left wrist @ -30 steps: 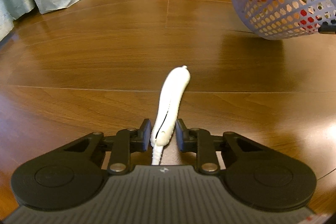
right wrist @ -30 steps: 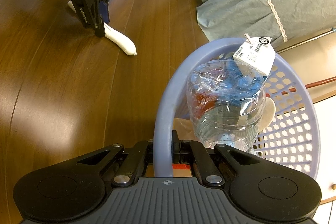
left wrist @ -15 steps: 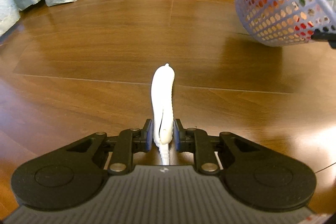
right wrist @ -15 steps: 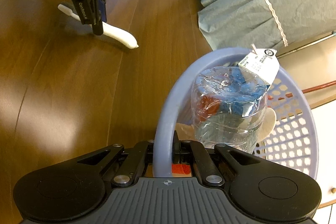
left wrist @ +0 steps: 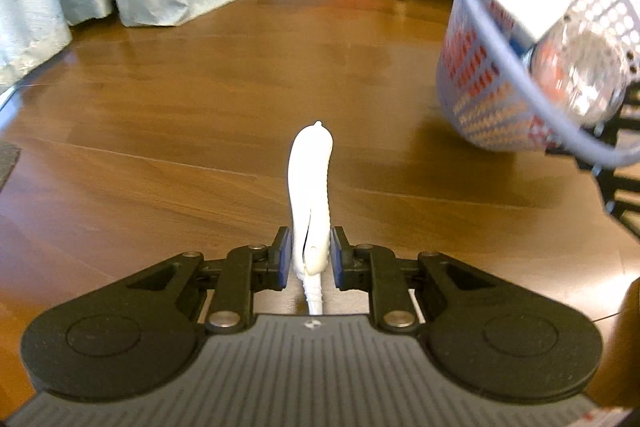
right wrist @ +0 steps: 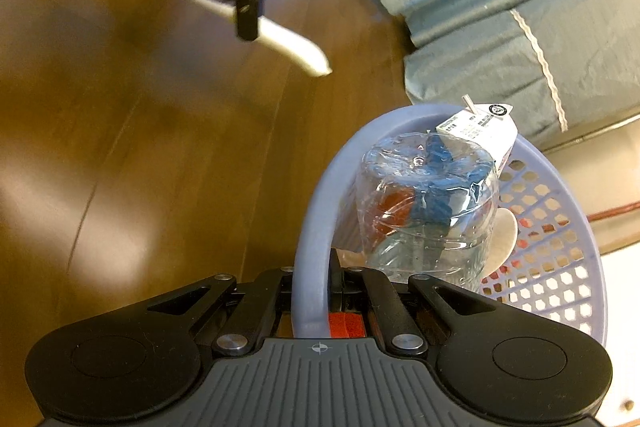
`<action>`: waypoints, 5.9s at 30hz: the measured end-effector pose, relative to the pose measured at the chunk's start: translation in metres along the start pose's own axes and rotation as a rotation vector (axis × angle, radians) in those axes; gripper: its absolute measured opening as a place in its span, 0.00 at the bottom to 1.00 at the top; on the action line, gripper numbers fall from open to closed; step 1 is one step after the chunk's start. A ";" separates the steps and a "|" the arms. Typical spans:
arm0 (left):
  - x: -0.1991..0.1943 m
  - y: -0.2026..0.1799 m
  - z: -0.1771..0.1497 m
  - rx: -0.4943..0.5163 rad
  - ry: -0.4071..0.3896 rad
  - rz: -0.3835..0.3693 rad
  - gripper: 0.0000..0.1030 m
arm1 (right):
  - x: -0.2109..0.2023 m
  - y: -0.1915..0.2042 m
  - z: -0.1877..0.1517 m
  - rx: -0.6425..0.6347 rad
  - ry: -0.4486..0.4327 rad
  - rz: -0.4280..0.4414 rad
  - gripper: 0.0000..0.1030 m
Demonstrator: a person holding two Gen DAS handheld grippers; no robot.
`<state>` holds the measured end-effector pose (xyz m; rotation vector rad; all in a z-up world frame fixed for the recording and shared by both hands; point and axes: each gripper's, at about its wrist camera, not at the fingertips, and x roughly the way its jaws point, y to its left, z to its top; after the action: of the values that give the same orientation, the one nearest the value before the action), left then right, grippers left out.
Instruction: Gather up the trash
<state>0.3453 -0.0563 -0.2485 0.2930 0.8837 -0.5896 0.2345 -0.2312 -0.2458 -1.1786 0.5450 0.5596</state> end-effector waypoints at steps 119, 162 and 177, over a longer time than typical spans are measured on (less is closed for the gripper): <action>-0.134 0.029 0.015 -0.198 0.002 -0.009 0.58 | -0.035 -0.004 0.079 -0.143 -0.304 0.475 0.33; -0.226 -0.037 0.061 -0.194 0.044 0.110 0.99 | -0.156 -0.154 0.040 0.957 0.094 0.353 0.50; -0.308 -0.063 0.053 -0.371 0.007 0.203 0.99 | -0.231 -0.157 0.016 1.150 0.143 0.287 0.51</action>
<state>0.1906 -0.0204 0.0279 0.0471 0.9374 -0.2291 0.1687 -0.2882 0.0203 -0.0406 0.9835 0.2994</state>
